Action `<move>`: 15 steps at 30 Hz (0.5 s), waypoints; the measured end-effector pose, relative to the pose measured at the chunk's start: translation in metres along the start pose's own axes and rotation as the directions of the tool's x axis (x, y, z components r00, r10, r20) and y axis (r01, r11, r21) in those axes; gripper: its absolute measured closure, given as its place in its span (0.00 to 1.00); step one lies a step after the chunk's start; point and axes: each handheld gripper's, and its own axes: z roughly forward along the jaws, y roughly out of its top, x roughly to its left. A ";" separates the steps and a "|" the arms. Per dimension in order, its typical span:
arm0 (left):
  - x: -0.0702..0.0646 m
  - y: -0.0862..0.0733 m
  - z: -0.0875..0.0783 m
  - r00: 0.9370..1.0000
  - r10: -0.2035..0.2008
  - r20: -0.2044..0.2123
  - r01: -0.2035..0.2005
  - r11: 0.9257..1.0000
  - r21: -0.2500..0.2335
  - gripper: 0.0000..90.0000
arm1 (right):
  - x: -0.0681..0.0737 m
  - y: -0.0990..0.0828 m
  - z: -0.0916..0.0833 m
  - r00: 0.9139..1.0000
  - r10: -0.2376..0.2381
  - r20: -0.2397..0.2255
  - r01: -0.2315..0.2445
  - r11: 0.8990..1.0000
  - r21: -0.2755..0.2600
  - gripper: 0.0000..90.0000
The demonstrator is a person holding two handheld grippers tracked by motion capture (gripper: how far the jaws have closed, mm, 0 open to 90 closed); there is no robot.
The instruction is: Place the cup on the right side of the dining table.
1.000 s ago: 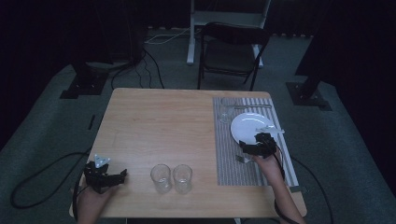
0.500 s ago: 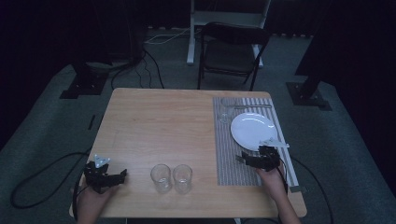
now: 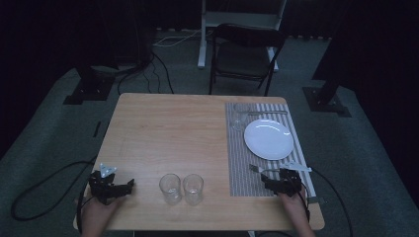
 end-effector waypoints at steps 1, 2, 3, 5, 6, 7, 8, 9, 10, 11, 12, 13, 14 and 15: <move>0.000 0.000 0.000 1.000 0.000 0.000 0.000 1.000 0.000 0.00 | -0.001 -0.001 0.000 1.000 0.009 -0.006 -0.009 1.000 -0.001 0.14; 0.000 0.000 0.000 1.000 0.000 0.000 0.000 1.000 0.000 0.00 | -0.001 -0.004 -0.001 1.000 0.012 0.006 -0.012 1.000 -0.005 0.14; 0.000 0.000 0.000 1.000 0.000 0.000 0.000 1.000 0.000 0.00 | -0.001 -0.005 -0.002 1.000 0.009 0.016 -0.009 1.000 -0.013 0.14; 0.000 0.000 0.000 1.000 0.000 0.000 0.000 1.000 0.000 0.00 | -0.001 -0.009 -0.004 0.999 0.004 0.037 -0.003 1.000 -0.022 0.14; 0.000 0.000 0.000 1.000 0.000 0.001 0.000 1.000 -0.001 0.00 | 0.000 -0.011 -0.005 0.998 -0.001 0.055 0.002 1.000 -0.019 0.14; 0.000 0.000 0.000 1.000 0.000 0.000 0.000 1.000 0.000 0.00 | -0.001 -0.013 -0.006 0.998 -0.005 0.064 0.007 1.000 -0.023 0.14; 0.000 0.000 0.000 1.000 0.000 0.000 0.000 1.000 0.000 0.00 | -0.001 -0.015 -0.007 0.998 -0.005 0.065 0.007 1.000 -0.023 0.14; 0.000 0.000 0.000 1.000 0.000 0.000 0.000 1.000 0.000 0.00 | -0.002 -0.017 -0.008 0.998 -0.005 0.068 0.006 1.000 -0.020 0.14; 0.000 0.000 0.000 1.000 0.000 0.000 0.000 1.000 0.000 0.00 | -0.003 -0.020 -0.010 0.997 -0.002 0.075 0.004 1.000 -0.027 0.14; 0.000 0.000 0.000 1.000 0.000 0.000 0.000 1.000 0.000 0.00 | -0.004 -0.022 -0.011 0.997 -0.001 0.080 0.003 1.000 -0.027 0.14; 0.000 0.000 0.000 1.000 0.000 0.001 0.000 1.000 -0.001 0.00 | -0.005 -0.024 -0.012 0.997 0.003 0.082 -0.001 1.000 -0.026 0.14; 0.000 0.000 0.000 1.000 0.000 0.000 0.000 1.000 0.000 0.00 | -0.007 -0.027 -0.014 0.995 0.010 0.100 -0.007 1.000 -0.028 0.14; 0.000 0.000 0.000 1.000 0.000 0.000 0.000 1.000 0.000 0.00 | -0.008 -0.029 -0.015 0.993 0.014 0.113 -0.011 1.000 -0.026 0.14; 0.000 0.000 0.000 1.000 0.000 0.000 0.000 1.000 0.000 0.00 | -0.010 -0.031 -0.016 0.993 0.022 0.119 -0.019 0.999 -0.026 0.14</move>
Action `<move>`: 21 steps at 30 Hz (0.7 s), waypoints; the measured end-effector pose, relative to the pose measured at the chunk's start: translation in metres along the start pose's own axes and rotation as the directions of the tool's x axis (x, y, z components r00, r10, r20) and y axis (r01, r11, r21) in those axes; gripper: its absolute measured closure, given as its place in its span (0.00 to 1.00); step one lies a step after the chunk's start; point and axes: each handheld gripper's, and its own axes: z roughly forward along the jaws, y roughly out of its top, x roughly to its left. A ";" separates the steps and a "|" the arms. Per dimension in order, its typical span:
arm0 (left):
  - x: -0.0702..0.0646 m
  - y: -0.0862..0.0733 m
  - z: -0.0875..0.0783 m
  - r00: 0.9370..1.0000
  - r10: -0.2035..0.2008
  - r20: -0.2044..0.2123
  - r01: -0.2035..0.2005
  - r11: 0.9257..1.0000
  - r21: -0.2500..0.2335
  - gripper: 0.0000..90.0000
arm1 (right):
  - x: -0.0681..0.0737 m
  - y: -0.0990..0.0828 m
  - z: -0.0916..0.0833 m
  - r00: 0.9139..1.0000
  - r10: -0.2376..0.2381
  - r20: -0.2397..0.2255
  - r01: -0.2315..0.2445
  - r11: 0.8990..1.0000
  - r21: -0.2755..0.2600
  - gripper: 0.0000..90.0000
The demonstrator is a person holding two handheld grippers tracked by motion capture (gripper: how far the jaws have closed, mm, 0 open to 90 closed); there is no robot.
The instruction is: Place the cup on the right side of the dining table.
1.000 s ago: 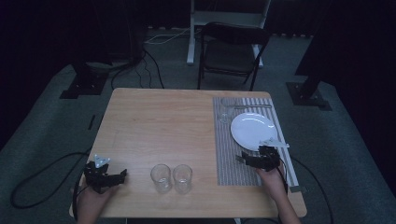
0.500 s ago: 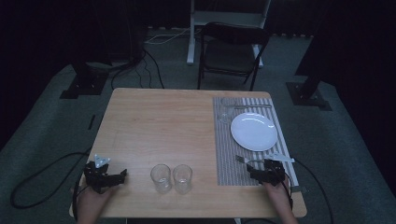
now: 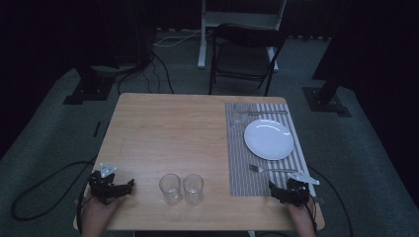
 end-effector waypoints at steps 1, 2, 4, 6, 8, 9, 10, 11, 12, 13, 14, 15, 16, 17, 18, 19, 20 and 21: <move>0.000 0.000 0.000 1.000 0.000 0.000 0.000 1.000 0.000 0.00 | -0.002 -0.002 -0.001 1.000 0.012 0.004 -0.012 1.000 0.000 0.14; 0.000 0.000 0.000 1.000 0.000 0.000 0.000 1.000 0.000 0.00 | -0.004 -0.004 -0.002 1.000 0.024 0.008 -0.024 1.000 -0.003 0.14; 0.000 0.000 0.000 1.000 0.000 0.000 0.000 1.000 0.000 0.00 | -0.008 -0.008 -0.004 0.999 0.034 0.028 -0.034 0.999 -0.002 0.14; 0.000 0.000 0.000 1.000 0.000 0.000 0.000 1.000 0.000 0.00 | -0.009 -0.011 -0.005 0.998 0.030 0.051 -0.030 1.000 -0.002 0.14; 0.000 0.000 0.000 1.000 0.000 0.000 0.000 1.000 0.000 0.00 | -0.010 -0.015 -0.005 0.997 0.022 0.068 -0.023 1.000 0.004 0.14; 0.000 0.000 0.000 1.000 0.000 0.000 0.000 1.000 0.000 0.00 | -0.009 -0.016 -0.005 0.997 0.017 0.078 -0.017 1.000 0.007 0.14; 0.000 0.000 0.000 1.000 0.000 0.000 0.000 1.000 0.000 0.00 | -0.009 -0.018 -0.004 0.996 0.009 0.083 -0.011 1.000 0.019 0.14; 0.000 0.000 0.000 1.000 0.000 0.000 0.000 1.000 0.000 0.00 | -0.009 -0.018 -0.004 0.997 0.007 0.081 -0.010 1.000 0.029 0.14; 0.000 0.000 0.000 1.000 0.000 0.000 0.000 1.000 0.000 0.00 | -0.009 -0.018 -0.004 0.997 0.011 0.078 -0.013 1.000 0.028 0.14; 0.000 0.000 0.000 1.000 0.000 0.000 0.000 1.000 0.000 0.00 | -0.009 -0.018 -0.004 0.997 0.011 0.080 -0.014 0.999 0.029 0.14; 0.000 0.000 0.000 1.000 0.000 0.000 0.000 1.000 0.000 0.00 | -0.009 -0.018 -0.004 0.997 0.012 0.080 -0.014 0.999 0.030 0.14; 0.000 0.000 0.000 1.000 0.000 0.000 0.000 1.000 0.000 0.00 | -0.009 -0.018 -0.004 0.997 0.012 0.080 -0.015 0.999 0.030 0.14; 0.000 0.000 0.000 1.000 0.000 0.000 0.000 1.000 0.000 0.00 | -0.009 -0.018 -0.004 0.997 0.012 0.080 -0.015 0.999 0.030 0.14; 0.000 0.000 0.000 1.000 0.000 0.000 0.000 1.000 0.000 0.00 | -0.009 -0.018 -0.004 0.997 0.013 0.082 -0.016 0.999 0.030 0.14; 0.000 0.000 0.000 1.000 0.000 0.000 0.000 1.000 0.000 0.00 | -0.009 -0.018 -0.004 0.996 0.015 0.083 -0.018 0.999 0.030 0.15; 0.000 0.000 0.000 1.000 0.000 0.000 0.000 1.000 0.000 0.00 | -0.009 -0.018 -0.004 0.996 0.016 0.083 -0.018 0.999 0.030 0.15; 0.000 0.000 0.000 1.000 0.000 0.000 0.000 1.000 0.000 0.00 | -0.009 -0.018 -0.004 0.996 0.016 0.083 -0.019 0.999 0.030 0.15; 0.000 0.000 0.000 1.000 0.000 0.000 0.000 1.000 0.000 0.00 | -0.009 -0.019 -0.004 0.996 0.017 0.084 -0.019 0.999 0.029 0.15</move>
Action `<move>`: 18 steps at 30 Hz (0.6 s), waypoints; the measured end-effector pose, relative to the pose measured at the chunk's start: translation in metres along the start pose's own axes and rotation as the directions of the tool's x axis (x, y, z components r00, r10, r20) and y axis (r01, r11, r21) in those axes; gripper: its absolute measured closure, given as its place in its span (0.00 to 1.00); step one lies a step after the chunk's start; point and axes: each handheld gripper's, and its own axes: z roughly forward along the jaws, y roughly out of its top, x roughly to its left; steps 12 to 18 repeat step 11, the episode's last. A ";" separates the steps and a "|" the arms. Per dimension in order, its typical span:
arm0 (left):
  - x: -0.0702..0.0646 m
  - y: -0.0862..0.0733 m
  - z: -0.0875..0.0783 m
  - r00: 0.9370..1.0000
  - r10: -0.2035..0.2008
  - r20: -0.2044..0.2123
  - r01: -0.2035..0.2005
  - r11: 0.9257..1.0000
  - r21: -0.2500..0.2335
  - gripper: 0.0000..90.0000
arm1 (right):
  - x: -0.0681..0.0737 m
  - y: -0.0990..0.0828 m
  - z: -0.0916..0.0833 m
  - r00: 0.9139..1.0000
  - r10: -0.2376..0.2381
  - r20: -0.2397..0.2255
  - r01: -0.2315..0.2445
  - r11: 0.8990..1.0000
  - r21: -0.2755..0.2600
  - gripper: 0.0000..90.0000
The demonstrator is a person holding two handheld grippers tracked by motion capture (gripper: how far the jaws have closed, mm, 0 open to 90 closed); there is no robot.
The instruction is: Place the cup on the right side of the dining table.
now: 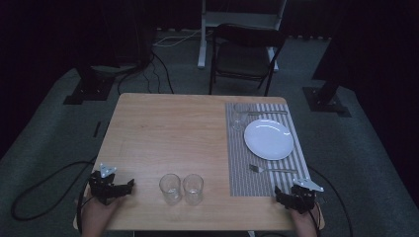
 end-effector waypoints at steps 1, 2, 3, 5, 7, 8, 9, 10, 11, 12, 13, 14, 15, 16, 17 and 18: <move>0.000 0.000 0.000 1.000 0.000 0.000 0.000 1.000 0.000 0.00 | 0.000 0.000 0.000 1.000 0.000 0.000 0.000 1.000 0.000 0.15; 0.000 0.000 0.000 1.000 0.000 0.000 0.000 1.000 0.000 0.00 | 0.000 0.000 0.000 1.000 0.000 0.000 0.000 1.000 0.000 0.15; 0.000 0.000 0.000 1.000 0.000 0.000 0.000 1.000 0.000 0.00 | 0.000 0.000 0.000 1.000 0.001 0.001 -0.001 1.000 0.000 0.15; 0.000 0.000 0.000 1.000 0.000 0.000 0.000 1.000 0.000 0.00 | 0.000 0.000 0.000 1.000 0.002 0.002 -0.002 1.000 0.000 0.15; 0.000 0.000 0.000 1.000 0.000 0.000 0.000 1.000 0.000 0.00 | 0.000 0.000 0.000 1.000 0.002 0.004 -0.002 1.000 0.000 0.15; 0.000 0.000 0.000 1.000 0.000 0.000 0.000 1.000 0.000 0.00 | 0.000 0.000 0.000 1.000 0.002 0.003 -0.002 1.000 0.000 0.15; 0.000 0.000 0.000 1.000 0.000 0.000 0.000 1.000 0.000 0.00 | 0.000 0.000 0.000 1.000 0.002 0.004 -0.002 1.000 0.000 0.15; 0.000 0.000 0.000 1.000 0.000 0.000 0.000 1.000 0.000 0.00 | 0.000 0.000 0.000 1.000 0.002 0.003 -0.002 1.000 0.000 0.15; 0.000 0.000 0.000 1.000 0.000 0.000 0.000 1.000 0.000 0.00 | 0.000 0.000 0.000 1.000 0.002 0.003 -0.002 1.000 0.000 0.15; 0.000 0.000 0.000 1.000 0.000 0.000 0.000 1.000 0.000 0.00 | 0.000 0.000 0.000 1.000 0.002 0.003 -0.002 1.000 0.000 0.15; 0.000 0.000 0.000 1.000 0.000 0.000 0.000 1.000 0.000 0.00 | 0.000 0.000 0.000 1.000 0.002 0.003 -0.002 1.000 0.000 0.15; 0.000 0.000 0.000 1.000 0.000 0.000 0.000 1.000 0.000 0.00 | 0.000 0.000 0.000 1.000 0.002 0.003 -0.002 1.000 0.000 0.15; 0.000 0.000 0.000 1.000 0.000 0.000 0.000 1.000 0.000 0.00 | 0.000 0.000 0.000 1.000 0.002 0.003 -0.002 1.000 0.000 0.15; 0.000 0.000 0.000 1.000 0.000 0.000 0.000 1.000 0.000 0.00 | 0.000 0.000 0.000 1.000 0.002 0.003 -0.002 1.000 0.000 0.15; 0.000 0.000 0.000 1.000 0.000 0.000 0.000 1.000 0.000 0.00 | 0.000 0.000 0.000 1.000 0.002 0.003 -0.002 1.000 0.000 0.15; 0.000 0.000 0.000 1.000 0.000 0.000 0.000 1.000 0.000 0.00 | 0.000 0.000 0.000 1.000 0.002 0.003 -0.002 1.000 0.000 0.15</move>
